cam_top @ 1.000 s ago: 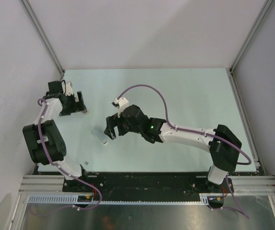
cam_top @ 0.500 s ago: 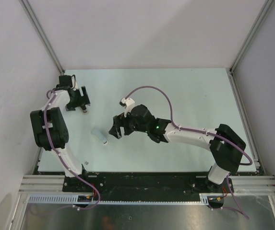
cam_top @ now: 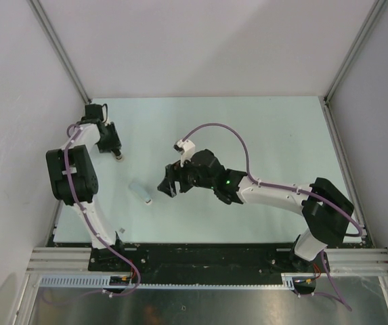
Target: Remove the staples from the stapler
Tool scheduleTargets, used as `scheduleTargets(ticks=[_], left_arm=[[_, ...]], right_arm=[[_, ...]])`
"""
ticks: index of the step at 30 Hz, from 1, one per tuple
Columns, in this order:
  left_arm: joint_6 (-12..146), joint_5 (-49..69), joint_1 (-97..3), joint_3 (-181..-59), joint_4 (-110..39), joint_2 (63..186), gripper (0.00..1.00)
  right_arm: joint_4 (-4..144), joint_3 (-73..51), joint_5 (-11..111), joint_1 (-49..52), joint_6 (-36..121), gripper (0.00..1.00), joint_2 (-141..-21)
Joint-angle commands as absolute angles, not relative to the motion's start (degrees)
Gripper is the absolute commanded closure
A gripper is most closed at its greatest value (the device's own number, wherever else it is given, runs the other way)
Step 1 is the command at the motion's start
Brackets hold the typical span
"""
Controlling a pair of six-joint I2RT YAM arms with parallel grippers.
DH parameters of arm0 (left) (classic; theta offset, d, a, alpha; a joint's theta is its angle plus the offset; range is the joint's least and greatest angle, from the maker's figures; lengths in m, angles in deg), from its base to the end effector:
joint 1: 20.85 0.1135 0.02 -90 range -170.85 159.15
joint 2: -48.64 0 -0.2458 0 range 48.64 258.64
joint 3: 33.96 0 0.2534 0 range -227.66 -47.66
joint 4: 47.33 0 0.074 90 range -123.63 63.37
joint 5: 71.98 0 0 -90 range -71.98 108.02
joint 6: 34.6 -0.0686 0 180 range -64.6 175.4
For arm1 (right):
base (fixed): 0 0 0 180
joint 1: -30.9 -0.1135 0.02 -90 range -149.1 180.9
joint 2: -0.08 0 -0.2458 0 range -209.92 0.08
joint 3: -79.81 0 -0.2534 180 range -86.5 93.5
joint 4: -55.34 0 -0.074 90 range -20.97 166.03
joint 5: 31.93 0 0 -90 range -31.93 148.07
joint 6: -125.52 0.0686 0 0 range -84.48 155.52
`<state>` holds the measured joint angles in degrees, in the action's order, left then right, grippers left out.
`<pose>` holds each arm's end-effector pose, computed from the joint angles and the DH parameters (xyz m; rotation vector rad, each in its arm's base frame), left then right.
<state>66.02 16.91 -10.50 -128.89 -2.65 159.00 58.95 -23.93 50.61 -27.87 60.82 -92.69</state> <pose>0.4142 0.0743 0.1529 -0.4701 2.5773 -0.0270 0.2040 0.3537 0.2381 -0.6897 1.9649 1.0739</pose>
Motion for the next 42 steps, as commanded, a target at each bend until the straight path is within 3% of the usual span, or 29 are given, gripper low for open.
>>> scheduleTargets(ticks=[1, 5, 10, 15, 34, 37, 42], left_arm=[[66.32, 17.84, -10.48, -131.9, -3.16, 160.5, 0.55], [65.7, 17.84, -10.62, -131.66, -3.15, 161.1, 0.63], [64.47, 16.5, -12.32, -129.97, -3.14, 159.42, 0.8], [62.9, 13.53, -17.86, -126.25, -2.88, 154.24, 0.83], [61.24, 5.36, -43.31, -111.85, 0.21, 144.13, 0.71], [61.74, 4.38, -45.26, -111.17, 0.28, 142.68, 0.65], [62.43, 2.79, -47.93, -110.85, 0.46, 140.43, 0.41]], right_arm=[[55.78, -24.55, 49.76, -27.27, 61.18, 0.23, -89.79], [55.62, -24.91, 49.19, -26.95, 61.29, 0.26, -89.65], [55.43, -25.14, 48.86, -26.52, 61.8, 0.3, -89.29], [55.91, -25.22, 49.43, -26.14, 61.93, 0.32, -89.13], [66.06, -29.12, 57.91, -20.83, 61.12, 0.34, -83.01], [67.12, -29.79, 59.61, -20.69, 61.25, 0.33, -82.4], [68.42, -30.42, 61.12, -20.34, 62.5, 0.3, -82.05]])
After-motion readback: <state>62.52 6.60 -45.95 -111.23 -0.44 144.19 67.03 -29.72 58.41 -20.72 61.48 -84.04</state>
